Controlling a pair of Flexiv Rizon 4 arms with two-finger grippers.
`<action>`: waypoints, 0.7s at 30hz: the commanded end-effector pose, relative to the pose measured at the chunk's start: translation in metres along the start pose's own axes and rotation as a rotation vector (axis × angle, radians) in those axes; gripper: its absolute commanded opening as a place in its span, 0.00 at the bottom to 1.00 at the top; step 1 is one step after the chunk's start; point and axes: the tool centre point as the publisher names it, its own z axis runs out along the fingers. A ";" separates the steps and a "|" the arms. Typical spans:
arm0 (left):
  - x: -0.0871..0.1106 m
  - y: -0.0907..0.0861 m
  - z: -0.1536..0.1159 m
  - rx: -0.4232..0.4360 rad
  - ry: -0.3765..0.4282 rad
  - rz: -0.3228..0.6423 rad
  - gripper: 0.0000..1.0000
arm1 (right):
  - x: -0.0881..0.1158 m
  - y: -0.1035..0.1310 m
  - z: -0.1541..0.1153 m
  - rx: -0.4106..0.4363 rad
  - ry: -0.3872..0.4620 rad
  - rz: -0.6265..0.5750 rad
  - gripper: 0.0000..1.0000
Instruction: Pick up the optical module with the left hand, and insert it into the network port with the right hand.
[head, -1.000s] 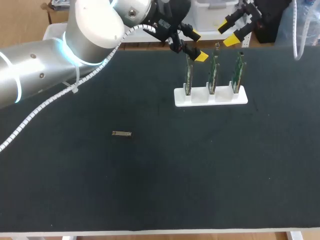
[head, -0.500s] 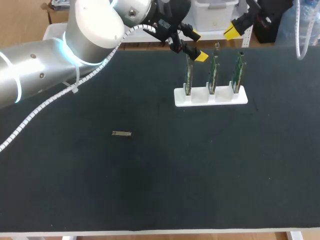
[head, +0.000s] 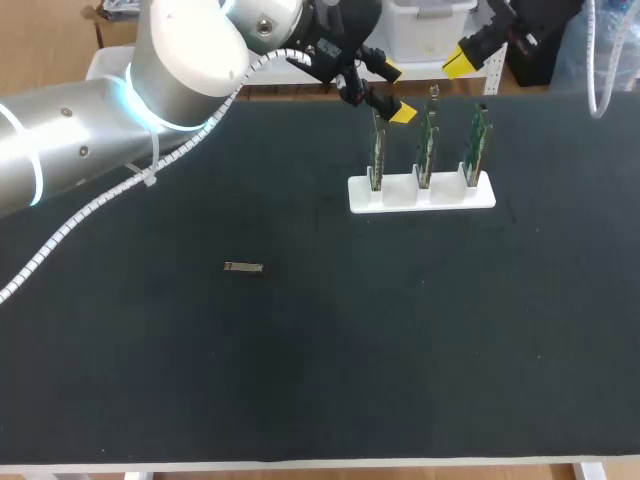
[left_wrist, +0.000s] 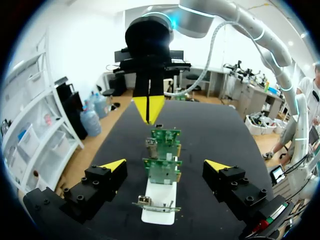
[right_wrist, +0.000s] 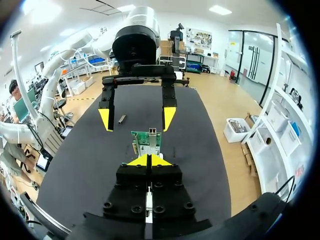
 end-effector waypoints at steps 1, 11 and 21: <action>-0.001 0.001 0.000 0.002 0.005 -0.002 1.00 | -0.003 -0.010 0.002 -0.311 0.001 -0.002 0.00; -0.001 0.001 0.000 0.002 0.005 -0.002 1.00 | -0.007 -0.015 0.010 -0.315 0.001 -0.005 0.00; -0.001 0.001 0.000 0.002 0.005 -0.002 1.00 | -0.009 -0.018 0.018 -0.326 0.000 -0.003 0.00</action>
